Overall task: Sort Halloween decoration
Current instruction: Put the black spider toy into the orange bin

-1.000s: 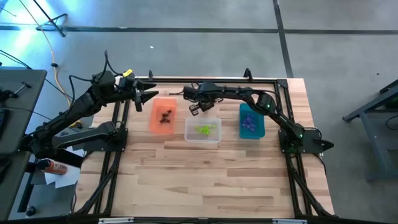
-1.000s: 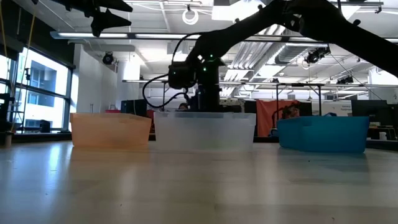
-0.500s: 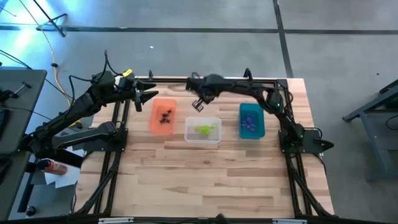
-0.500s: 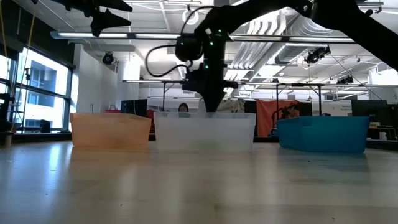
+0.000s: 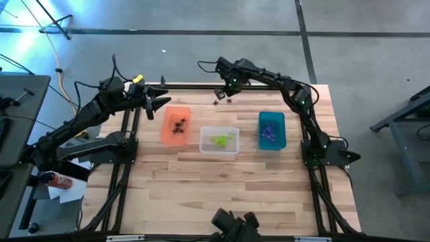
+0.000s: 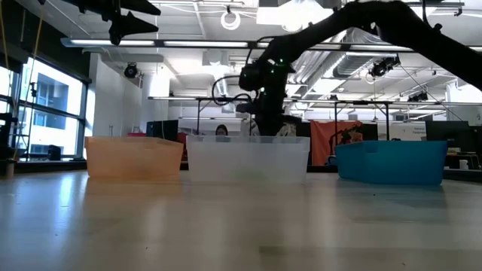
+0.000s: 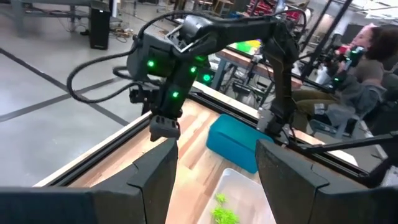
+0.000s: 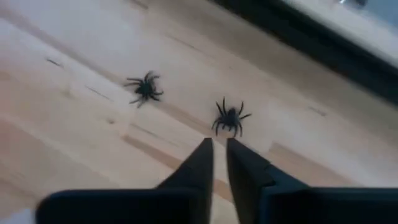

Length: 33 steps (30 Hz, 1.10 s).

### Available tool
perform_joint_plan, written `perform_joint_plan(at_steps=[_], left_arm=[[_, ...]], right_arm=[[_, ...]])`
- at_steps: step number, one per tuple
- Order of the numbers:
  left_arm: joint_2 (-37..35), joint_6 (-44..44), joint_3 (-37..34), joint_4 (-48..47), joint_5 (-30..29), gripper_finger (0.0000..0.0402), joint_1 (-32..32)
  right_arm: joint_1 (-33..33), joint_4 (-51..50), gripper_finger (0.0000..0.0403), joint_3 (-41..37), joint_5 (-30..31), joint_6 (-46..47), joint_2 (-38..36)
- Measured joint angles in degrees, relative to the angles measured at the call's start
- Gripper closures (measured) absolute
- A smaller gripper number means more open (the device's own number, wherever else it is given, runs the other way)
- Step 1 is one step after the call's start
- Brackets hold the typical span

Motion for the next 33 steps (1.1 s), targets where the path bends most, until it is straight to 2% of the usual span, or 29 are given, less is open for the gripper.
perform_joint_plan(at_steps=[3, 8, 15, 21, 25, 28, 31, 33], left_arm=[[0.0, -0.01, 0.0, 0.01, -1.62, 0.02, 0.0], [0.0, -0.07, 0.0, 0.0, -1.73, 0.02, 0.02], [0.0, -0.04, 0.0, 0.01, -1.73, 0.02, 0.02], [0.0, -0.07, 0.0, -0.01, -1.72, 0.02, 0.02], [0.0, -0.1, 0.0, -0.05, -1.71, 0.02, 0.02], [0.0, -0.09, 0.0, -0.05, -1.71, 0.02, 0.02], [0.0, -0.05, 0.0, -0.07, -1.71, 0.02, 0.02], [0.0, -0.05, 0.0, -0.09, -1.71, 0.02, 0.02]], right_arm=[[-0.77, -0.8, 0.0325, -0.05, -1.8, 0.41, 2.2], [-0.46, 0.35, 0.0243, -0.11, 3.15, 2.64, 4.11], [-0.54, 2.01, 0.0227, -0.02, 3.16, 4.04, 5.78], [-0.37, 1.77, 0.0246, -0.09, 0.72, 6.04, 7.9], [-0.41, 1.26, 0.0274, -0.07, 1.53, 7.39, 7.92], [-0.34, 0.42, 0.0313, -0.07, 2.73, 6.21, 7.92], [-0.28, -0.02, 0.0376, -0.07, 3.42, 4.55, 7.92], [-0.28, -0.06, 0.0393, -0.07, 3.83, 4.01, 7.92]])
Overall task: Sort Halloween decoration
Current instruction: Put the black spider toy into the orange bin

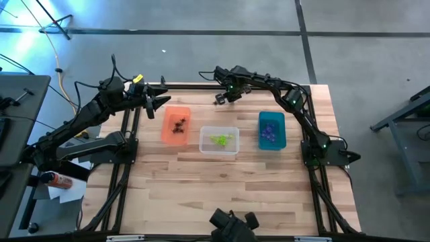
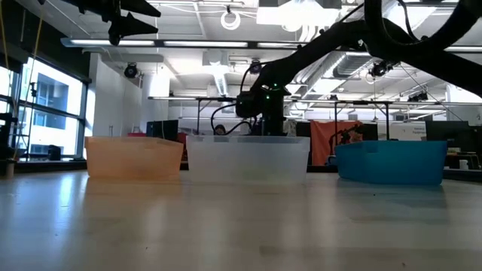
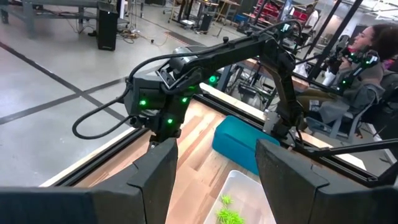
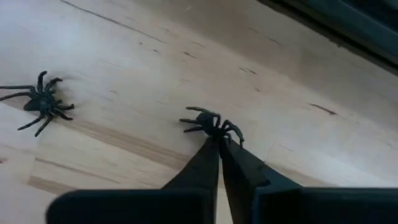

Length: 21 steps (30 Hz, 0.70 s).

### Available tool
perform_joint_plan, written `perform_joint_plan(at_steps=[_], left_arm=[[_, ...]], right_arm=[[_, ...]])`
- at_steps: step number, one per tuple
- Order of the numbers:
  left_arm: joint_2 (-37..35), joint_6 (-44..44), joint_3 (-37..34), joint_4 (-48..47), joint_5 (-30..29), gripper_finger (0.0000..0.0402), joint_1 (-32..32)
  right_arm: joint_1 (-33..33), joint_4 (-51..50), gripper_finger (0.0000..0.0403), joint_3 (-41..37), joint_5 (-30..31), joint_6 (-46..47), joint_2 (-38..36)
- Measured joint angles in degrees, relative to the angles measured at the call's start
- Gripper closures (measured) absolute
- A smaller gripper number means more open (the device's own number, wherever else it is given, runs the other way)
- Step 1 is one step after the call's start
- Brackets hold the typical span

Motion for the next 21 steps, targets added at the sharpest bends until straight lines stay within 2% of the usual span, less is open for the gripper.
perform_joint_plan(at_steps=[3, 7, 15, 18, 21], left_arm=[[-0.18, 0.0, 0.0, -0.25, 0.0, 0.02, 0.0], [-0.72, 0.02, 0.0, -0.29, 0.0, 0.02, 0.0], [-1.29, 0.04, 0.02, -0.29, -0.02, 0.02, 0.0], [-1.27, 0.04, 0.02, -0.27, -0.04, 0.02, 0.0], [-1.27, 0.06, 0.02, -0.24, -0.05, 0.02, 0.0]], right_arm=[[0.0, -0.07, 0.0386, 0.0, 0.35, -1.02, 0.0], [0.15, -2.08, 0.0399, -0.02, 2.55, -5.15, -0.82], [1.61, -4.26, 0.0402, -0.77, 7.79, -14.27, -9.45], [2.51, 1.26, 0.0402, -7.65, 6.68, -15.64, -15.96], [3.98, 9.75, 0.0402, -21.78, 5.19, -15.19, -25.49]])
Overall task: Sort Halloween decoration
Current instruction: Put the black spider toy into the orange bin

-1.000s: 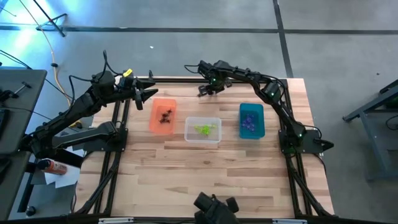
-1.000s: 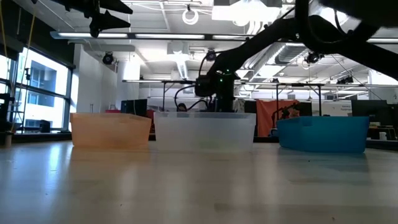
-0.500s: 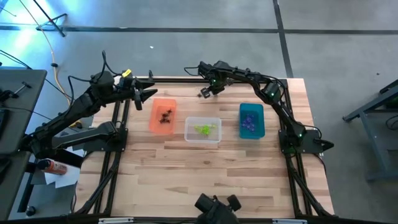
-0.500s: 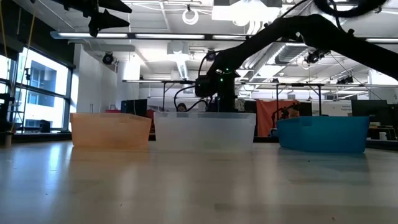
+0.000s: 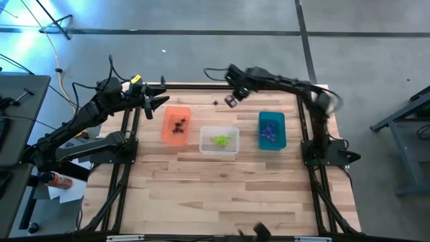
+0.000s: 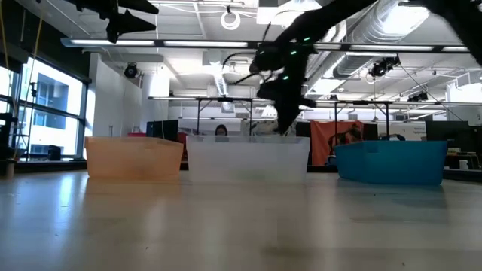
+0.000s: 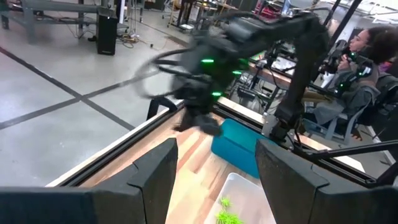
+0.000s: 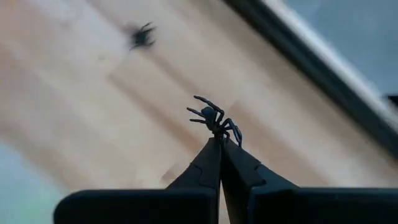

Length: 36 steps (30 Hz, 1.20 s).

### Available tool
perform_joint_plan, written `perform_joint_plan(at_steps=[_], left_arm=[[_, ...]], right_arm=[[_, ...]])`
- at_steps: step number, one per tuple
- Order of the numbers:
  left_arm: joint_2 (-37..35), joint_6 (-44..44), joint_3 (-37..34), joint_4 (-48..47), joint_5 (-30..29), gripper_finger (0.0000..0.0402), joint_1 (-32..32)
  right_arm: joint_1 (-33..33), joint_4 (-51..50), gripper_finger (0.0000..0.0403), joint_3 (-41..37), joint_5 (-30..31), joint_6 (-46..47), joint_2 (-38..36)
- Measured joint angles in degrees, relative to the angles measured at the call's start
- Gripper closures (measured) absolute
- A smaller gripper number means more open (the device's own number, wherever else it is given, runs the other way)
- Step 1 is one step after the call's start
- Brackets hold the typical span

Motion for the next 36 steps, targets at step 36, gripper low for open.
perform_joint_plan(at_steps=[36], left_arm=[[27.84, 5.52, 0.0, 37.32, -4.0, 0.02, -28.58]], right_arm=[[32.28, 42.98, 0.0403, -27.07, 4.73, -6.09, -37.38]])
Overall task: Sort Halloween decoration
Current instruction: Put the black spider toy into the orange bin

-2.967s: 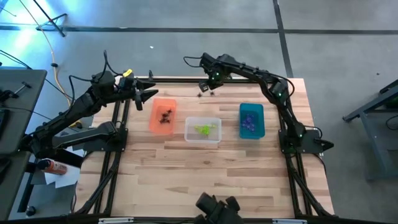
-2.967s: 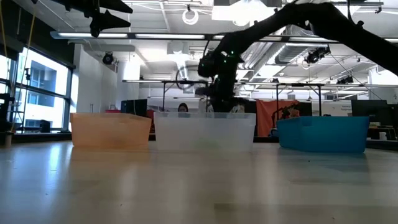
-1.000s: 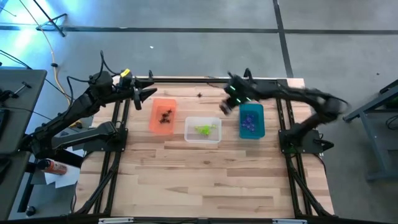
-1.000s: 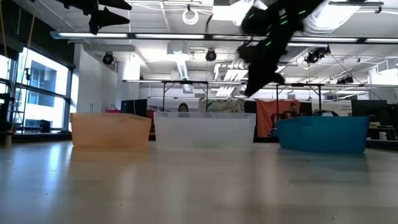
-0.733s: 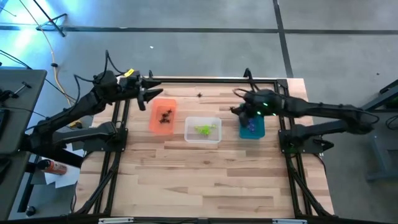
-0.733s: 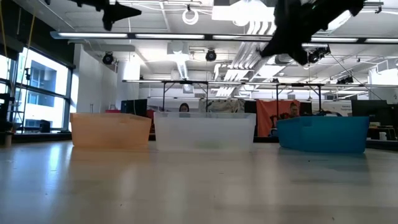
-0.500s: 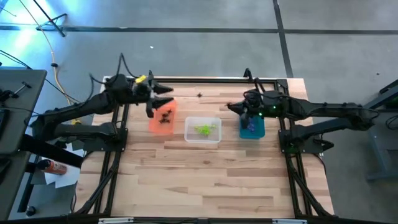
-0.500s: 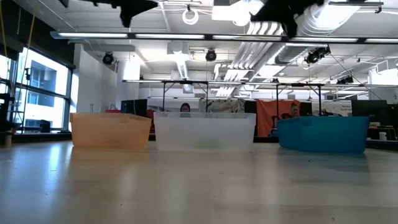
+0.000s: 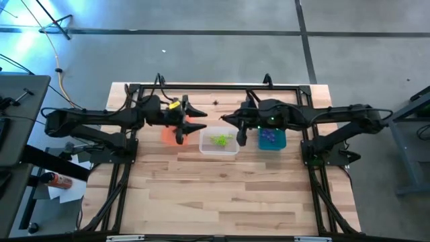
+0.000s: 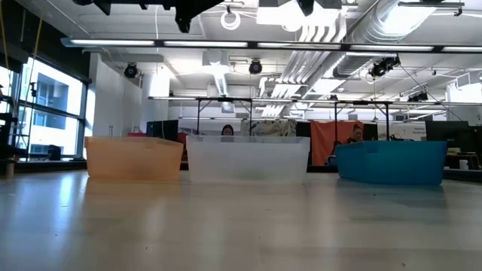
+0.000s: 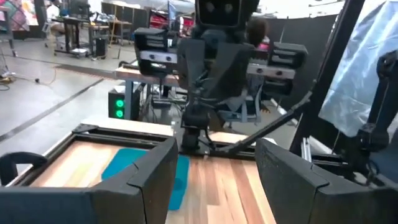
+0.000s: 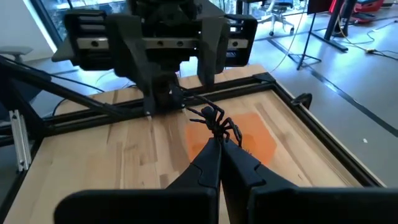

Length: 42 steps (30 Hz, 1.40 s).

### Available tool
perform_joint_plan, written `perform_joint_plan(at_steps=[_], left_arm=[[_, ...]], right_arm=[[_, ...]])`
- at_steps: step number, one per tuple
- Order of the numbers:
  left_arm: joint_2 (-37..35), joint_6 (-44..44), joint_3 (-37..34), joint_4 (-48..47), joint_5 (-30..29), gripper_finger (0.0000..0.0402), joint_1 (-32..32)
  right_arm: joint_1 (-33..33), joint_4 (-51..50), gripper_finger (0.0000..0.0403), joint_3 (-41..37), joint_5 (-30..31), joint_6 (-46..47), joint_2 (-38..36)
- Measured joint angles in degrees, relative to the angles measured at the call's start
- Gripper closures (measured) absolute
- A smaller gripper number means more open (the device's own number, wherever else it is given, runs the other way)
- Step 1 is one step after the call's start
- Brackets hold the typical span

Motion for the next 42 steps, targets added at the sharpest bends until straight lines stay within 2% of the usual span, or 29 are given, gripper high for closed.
perform_joint_plan(at_steps=[6, 12, 16, 25, 30, 39, 42], left_arm=[[0.75, 0.19, 0.0, 0.49, -3.43, 0.02, -0.73], [3.24, -0.59, 0.86, 5.1, -6.82, 0.02, -0.73], [5.34, 1.09, 3.07, 3.66, -6.74, 0.02, -0.92], [6.41, 6.76, 3.74, 2.85, -5.88, 0.02, -3.02], [6.39, 7.7, 3.74, 3.55, -11.31, 0.02, -3.3], [7.15, 7.69, 3.75, 4.02, -11.31, 0.0201, -3.77], [7.42, 7.53, 3.76, 4.74, -11.48, 0.0213, -3.92]], right_arm=[[0.02, 0.1, 0.0403, 0.0, -0.51, 0.64, 0.16], [0.02, 2.89, 0.0403, 0.04, -1.07, 1.49, 2.87], [-0.33, 5.87, 0.0403, 0.04, -1.08, 2.24, 4.43], [-0.67, 5.67, 0.0403, 0.04, -1.07, 4.42, 4.64], [-0.9, 6.09, 0.0403, 0.04, -1.87, 4.59, 4.64], [-0.99, 6.11, 0.0403, 0.04, -2.43, 4.6, 4.64], [-0.99, 6.11, 0.0403, 0.02, -2.43, 4.61, 4.64]])
